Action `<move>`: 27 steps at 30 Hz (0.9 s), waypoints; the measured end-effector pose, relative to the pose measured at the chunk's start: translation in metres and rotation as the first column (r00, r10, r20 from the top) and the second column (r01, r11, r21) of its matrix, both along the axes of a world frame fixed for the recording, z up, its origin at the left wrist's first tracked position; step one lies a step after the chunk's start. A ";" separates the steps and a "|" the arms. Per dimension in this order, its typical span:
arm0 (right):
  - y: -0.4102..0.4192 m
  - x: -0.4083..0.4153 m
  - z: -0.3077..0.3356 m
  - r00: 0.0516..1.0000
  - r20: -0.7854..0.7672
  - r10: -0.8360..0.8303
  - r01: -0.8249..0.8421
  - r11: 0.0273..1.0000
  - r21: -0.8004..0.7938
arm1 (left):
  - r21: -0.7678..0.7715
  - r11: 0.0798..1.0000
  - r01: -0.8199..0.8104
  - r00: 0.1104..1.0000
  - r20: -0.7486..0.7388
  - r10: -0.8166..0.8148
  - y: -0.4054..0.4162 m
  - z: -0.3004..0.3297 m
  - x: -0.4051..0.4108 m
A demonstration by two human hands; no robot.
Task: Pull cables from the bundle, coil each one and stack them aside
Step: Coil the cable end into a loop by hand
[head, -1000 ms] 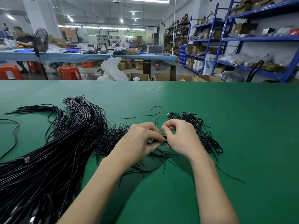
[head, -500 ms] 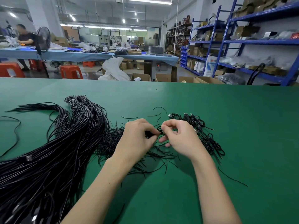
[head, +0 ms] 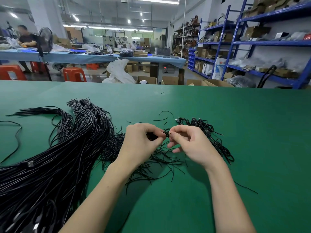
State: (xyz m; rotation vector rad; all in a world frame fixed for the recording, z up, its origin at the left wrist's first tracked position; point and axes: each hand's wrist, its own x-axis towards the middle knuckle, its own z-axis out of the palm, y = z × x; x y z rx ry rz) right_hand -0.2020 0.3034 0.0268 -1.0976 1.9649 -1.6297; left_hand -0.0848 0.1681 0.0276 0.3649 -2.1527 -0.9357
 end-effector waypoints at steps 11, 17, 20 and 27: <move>-0.002 0.003 0.001 0.982 -0.180 -0.063 0.065 0.998 0.008 | 0.111 0.993 -0.033 0.999 0.009 0.032 -0.002 -0.001 0.001; -0.002 0.005 0.002 0.952 -0.286 -0.105 0.124 0.991 0.050 | -0.069 0.997 -0.029 1.000 0.001 0.029 -0.001 -0.003 0.000; -0.003 0.007 0.003 0.981 -0.149 -0.123 0.125 0.992 0.007 | -0.131 0.991 -0.017 1.000 -0.001 0.017 0.000 -0.002 0.000; -0.005 0.010 0.004 0.973 -0.172 -0.154 0.156 0.988 0.000 | -0.230 0.973 0.005 1.000 0.029 0.001 0.000 -0.001 0.002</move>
